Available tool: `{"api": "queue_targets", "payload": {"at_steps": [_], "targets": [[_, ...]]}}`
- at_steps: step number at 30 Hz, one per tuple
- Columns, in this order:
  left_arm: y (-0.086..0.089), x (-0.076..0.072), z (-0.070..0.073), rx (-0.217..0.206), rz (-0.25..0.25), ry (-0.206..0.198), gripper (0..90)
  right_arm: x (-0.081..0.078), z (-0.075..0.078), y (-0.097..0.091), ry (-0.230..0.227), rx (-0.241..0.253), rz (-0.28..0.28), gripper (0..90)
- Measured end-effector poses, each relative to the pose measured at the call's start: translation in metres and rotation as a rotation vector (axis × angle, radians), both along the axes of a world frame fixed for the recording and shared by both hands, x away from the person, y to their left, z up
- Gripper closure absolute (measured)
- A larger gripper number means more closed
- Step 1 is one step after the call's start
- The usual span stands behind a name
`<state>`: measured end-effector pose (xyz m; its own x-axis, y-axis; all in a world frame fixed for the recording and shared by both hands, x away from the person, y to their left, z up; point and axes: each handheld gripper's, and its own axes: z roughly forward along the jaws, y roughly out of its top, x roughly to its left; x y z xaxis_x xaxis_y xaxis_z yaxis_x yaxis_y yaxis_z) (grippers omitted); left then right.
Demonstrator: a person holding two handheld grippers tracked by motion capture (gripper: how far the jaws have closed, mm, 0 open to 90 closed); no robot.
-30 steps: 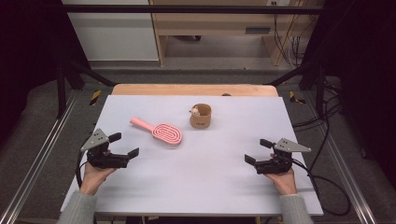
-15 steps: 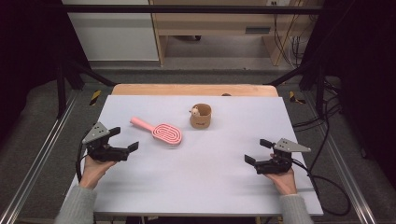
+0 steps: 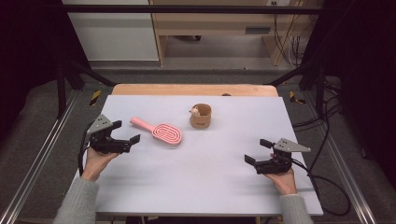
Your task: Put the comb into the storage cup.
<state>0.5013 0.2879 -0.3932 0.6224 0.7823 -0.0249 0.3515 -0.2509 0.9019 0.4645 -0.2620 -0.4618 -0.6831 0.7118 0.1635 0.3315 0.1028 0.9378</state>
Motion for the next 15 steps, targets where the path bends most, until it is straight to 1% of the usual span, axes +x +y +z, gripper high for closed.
{"api": "queue_targets", "payload": {"at_steps": [2, 6, 9, 12, 15], "targets": [[-0.002, 0.002, 0.001, 0.007, 0.009, -0.007, 2.4, 0.000, 0.000, 0.000, 0.000, 0.000, 0.000, 0.2], [-0.004, 0.007, 0.002, 0.014, 0.019, -0.002, 3.8, 0.000, 0.000, 0.000, -0.002, 0.001, -0.001, 0.2], [-0.006, 0.010, 0.002, 0.034, 0.040, -0.006, 6.0, 0.000, 0.000, 0.000, -0.001, 0.001, -0.001, 0.2], [-0.007, 0.014, 0.003, 0.029, 0.066, -0.007, 10.9, 0.000, 0.000, 0.000, -0.001, 0.002, -0.001, 0.2], [-0.007, 0.018, 0.003, 0.045, 0.090, -0.005, 15.5, 0.000, 0.000, 0.000, 0.001, 0.001, -0.001, 0.2]]}}
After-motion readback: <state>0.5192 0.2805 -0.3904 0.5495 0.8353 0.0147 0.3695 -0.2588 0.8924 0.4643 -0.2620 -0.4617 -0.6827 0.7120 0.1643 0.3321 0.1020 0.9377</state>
